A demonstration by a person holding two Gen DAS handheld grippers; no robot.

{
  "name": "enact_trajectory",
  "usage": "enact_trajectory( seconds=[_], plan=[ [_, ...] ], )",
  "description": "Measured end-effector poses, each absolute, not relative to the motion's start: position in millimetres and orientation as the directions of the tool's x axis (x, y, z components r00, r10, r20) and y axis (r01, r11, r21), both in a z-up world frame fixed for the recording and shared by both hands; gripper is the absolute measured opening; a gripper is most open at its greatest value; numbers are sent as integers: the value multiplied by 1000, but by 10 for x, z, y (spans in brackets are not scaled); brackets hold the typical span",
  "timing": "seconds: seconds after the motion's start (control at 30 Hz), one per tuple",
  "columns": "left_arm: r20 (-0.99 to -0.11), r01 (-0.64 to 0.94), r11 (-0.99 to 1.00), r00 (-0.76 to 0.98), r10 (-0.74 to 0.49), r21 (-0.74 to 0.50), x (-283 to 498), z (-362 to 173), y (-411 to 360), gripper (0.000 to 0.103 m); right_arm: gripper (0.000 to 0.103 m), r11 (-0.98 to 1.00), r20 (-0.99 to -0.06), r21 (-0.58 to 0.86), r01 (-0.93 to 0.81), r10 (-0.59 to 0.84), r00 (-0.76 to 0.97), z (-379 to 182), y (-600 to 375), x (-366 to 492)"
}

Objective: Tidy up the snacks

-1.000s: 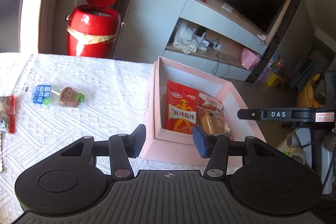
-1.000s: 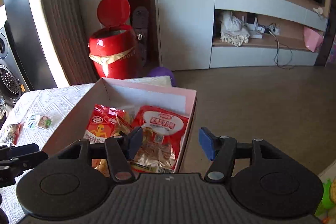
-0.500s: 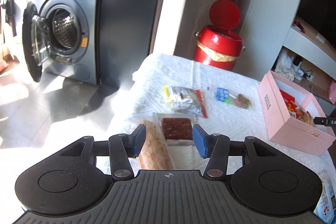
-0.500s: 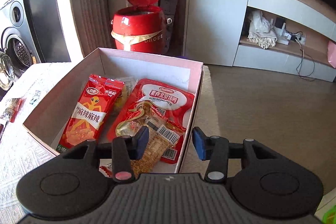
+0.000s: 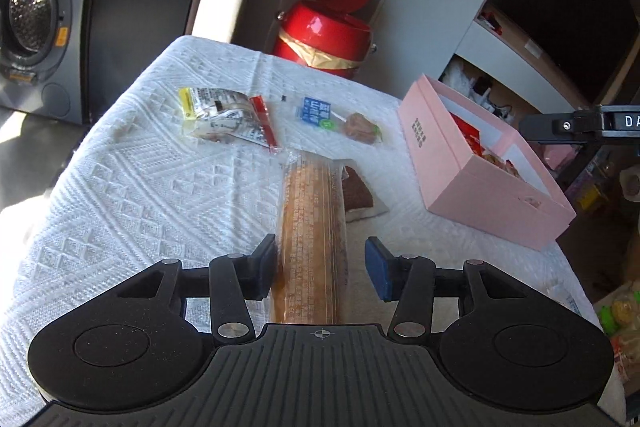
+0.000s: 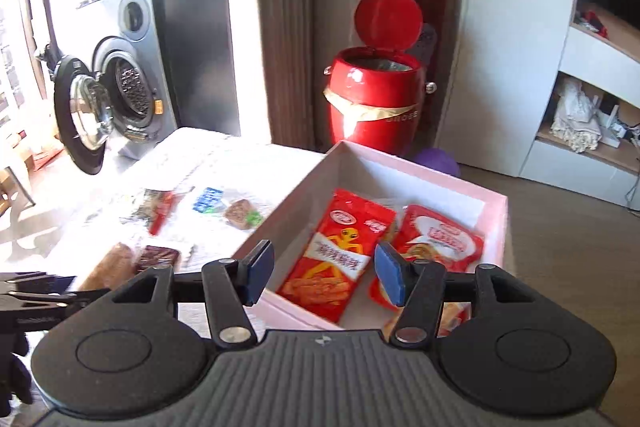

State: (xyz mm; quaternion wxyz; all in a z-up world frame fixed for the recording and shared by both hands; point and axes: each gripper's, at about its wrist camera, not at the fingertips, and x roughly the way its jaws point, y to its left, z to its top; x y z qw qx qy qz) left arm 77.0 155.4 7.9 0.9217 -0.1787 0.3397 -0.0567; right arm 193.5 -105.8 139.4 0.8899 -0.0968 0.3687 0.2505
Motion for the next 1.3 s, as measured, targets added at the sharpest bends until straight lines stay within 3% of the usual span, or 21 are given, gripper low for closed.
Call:
enact_trajectory(
  seconds=[0.17,0.3,0.47,0.57,0.73,0.9,1.17,1.3],
  plan=[
    [-561,34,897,769,-305,-441,646,21,1660,52,59,765,-769,58,-641,444,460,1384,-307,2059],
    [-455,-28,851,854,-252,-524,418,-50,1959,51,60,767,-813,54,-640,406,418,1189,367,2407],
    [-410,-106,788,891,-196,-606,283,-69,2239,51,60,817,-856,-1,-577,298,423,762,929,2910],
    [-431,-132,769,880,-200,-626,277,-85,2329,51,60,849,-875,-16,-528,244,418,547,1023,3121],
    [-469,-174,798,871,-150,-578,500,70,2584,51,41,835,-894,43,-548,277,353,443,933,2877],
    [-495,-191,846,864,-96,-497,956,295,2742,51,39,771,-902,73,-632,322,289,511,698,2250],
    [-618,-157,927,780,-95,-341,1959,253,2543,51,38,721,-882,79,-688,372,288,599,75,1362],
    [-647,-155,907,747,-152,-392,1938,115,2459,47,38,710,-875,81,-699,386,292,648,-239,1110]
  ],
)
